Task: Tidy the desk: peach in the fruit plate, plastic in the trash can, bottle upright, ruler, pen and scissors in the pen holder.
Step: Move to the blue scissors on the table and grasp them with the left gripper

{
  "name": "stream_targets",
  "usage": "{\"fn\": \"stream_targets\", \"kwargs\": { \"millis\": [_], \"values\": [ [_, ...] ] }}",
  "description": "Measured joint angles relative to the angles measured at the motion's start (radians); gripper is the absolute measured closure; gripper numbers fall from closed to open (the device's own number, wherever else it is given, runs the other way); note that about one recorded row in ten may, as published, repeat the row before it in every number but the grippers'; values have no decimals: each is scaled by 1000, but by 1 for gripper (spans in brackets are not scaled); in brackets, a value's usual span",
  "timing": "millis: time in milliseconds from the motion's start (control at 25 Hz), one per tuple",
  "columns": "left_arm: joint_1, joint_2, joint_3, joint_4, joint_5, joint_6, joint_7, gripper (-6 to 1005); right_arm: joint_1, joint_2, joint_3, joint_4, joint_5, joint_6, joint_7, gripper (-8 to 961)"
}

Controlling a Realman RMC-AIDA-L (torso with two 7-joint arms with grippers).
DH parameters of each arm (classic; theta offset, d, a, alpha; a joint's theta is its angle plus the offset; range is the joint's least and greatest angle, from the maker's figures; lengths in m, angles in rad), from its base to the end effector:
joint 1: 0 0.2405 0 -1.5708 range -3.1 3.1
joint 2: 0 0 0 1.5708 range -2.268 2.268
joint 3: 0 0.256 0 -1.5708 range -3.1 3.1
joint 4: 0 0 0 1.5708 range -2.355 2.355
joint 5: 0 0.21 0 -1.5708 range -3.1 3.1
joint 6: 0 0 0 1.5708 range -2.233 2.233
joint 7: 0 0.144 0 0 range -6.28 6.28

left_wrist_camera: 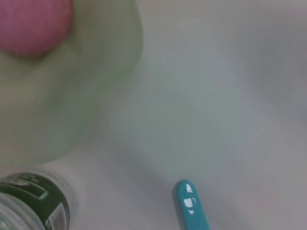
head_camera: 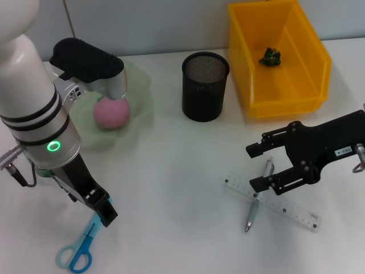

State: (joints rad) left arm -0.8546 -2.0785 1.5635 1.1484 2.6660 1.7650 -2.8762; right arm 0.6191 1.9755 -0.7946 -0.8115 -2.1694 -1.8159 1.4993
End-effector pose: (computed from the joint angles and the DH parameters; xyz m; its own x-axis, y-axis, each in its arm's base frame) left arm -0.1482 0.3457 -0.0318 0.4923 0.7249 -0.4818 0.5599 -0.6875 -0.4625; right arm 0.2375 0.3323 0.0409 0.9357 -0.2634 -0.2349 -0.2652 -0.9639 0.0243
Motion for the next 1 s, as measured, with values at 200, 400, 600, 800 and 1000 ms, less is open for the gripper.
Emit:
{"fn": "stream_targets", "kwargs": {
  "millis": [200,400,600,800,1000],
  "values": [
    [9,0,-5,-13,0,-5,0,135,2,-3,0,1,-1,0,-11,192],
    [15,0,-5,-30,4,-30,1,135,14,-5,-1,7,-10,6,-17,192],
    [18,0,0,-53,4,-55,5,135,23,-2,-2,8,-23,9,-18,191],
    [18,0,10,-90,5,-104,11,135,24,-2,-1,8,-24,10,-18,193],
    [17,0,15,-94,4,-112,11,136,25,-5,-1,8,-24,11,-13,193]
  ]
}}
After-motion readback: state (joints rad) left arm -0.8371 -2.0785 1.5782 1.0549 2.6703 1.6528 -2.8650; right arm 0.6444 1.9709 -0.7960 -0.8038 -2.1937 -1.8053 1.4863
